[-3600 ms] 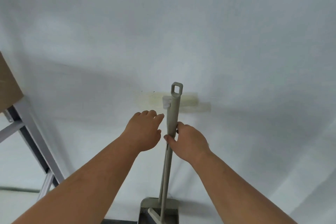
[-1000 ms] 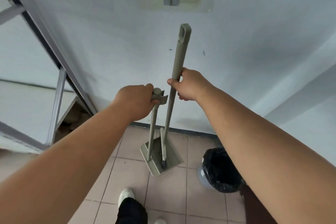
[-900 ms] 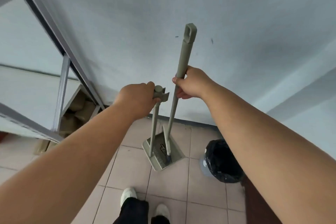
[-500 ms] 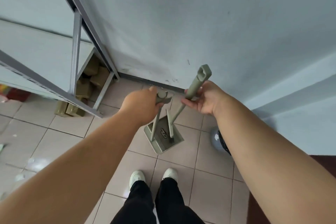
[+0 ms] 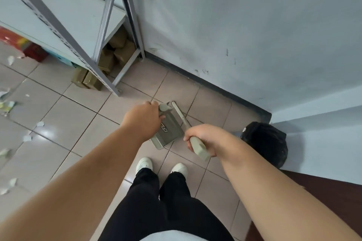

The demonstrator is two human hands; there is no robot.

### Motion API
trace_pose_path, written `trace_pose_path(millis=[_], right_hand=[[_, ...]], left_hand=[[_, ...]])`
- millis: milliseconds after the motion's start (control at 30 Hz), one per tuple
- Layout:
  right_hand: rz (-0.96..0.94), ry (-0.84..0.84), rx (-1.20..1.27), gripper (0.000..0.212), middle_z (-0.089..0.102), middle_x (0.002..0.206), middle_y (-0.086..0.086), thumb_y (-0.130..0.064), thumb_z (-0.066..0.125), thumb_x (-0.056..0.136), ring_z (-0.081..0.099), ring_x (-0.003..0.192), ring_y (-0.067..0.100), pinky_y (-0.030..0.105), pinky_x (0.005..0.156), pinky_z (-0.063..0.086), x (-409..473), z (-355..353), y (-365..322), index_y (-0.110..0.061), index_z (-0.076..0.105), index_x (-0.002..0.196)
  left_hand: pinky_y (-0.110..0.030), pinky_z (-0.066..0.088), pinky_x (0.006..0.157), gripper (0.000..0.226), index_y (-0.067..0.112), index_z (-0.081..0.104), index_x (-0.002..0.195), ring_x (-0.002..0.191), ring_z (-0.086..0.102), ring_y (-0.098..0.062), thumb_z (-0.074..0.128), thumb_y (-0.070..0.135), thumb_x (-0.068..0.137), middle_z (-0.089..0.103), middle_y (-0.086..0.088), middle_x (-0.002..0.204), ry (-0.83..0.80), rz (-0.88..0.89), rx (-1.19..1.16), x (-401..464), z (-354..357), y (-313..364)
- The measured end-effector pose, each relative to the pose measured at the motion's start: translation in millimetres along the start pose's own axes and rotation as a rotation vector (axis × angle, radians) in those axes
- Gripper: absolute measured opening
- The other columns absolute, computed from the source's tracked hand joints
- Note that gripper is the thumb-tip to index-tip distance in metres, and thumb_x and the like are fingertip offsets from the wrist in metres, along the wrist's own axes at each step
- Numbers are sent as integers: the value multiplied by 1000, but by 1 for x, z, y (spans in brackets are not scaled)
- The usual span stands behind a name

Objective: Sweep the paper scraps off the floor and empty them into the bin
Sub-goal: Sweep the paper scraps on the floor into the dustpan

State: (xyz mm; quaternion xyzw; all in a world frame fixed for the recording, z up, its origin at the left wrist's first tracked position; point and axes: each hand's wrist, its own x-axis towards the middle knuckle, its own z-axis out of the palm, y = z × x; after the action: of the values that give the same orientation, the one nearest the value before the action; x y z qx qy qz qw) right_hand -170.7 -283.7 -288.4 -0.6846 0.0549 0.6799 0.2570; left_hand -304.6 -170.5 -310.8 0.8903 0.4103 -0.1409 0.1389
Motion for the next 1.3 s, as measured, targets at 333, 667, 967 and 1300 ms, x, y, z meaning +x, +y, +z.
trace_pose_path(millis=[333, 667, 967, 1300], right_hand=[[-59, -38, -190, 24, 40, 63, 6, 6, 45, 86, 43, 54, 13, 14, 35, 43, 13, 67, 0, -7, 43, 66], [-29, -137, -477, 18, 41, 64, 7, 4, 48, 86, 43, 54, 14, 14, 33, 42, 5, 177, 12, -6, 47, 71], [-20, -222, -626, 22, 44, 65, 8, 4, 47, 87, 47, 56, 15, 16, 35, 46, -2, 327, 46, -4, 48, 67], [-57, -327, -925, 23, 48, 62, 9, 4, 48, 86, 48, 51, 15, 21, 46, 43, 7, 484, 85, -4, 51, 65]], left_hand=[[-31, 34, 54, 38, 10, 47, 100, 73, 54, -28, 39, 46, 94, 60, -6, 92, 35, -290, -184, -78, 30, -45], [-32, 36, 56, 39, 10, 49, 100, 82, 61, -33, 41, 48, 92, 61, -7, 93, 151, -599, -272, -166, 38, -131], [-29, 36, 59, 37, 14, 49, 100, 86, 60, -28, 41, 49, 92, 62, -2, 95, 190, -830, -358, -282, 49, -236], [-32, 38, 63, 30, 13, 51, 94, 87, 58, -31, 48, 43, 91, 61, -6, 94, 222, -1116, -520, -387, 82, -353]])
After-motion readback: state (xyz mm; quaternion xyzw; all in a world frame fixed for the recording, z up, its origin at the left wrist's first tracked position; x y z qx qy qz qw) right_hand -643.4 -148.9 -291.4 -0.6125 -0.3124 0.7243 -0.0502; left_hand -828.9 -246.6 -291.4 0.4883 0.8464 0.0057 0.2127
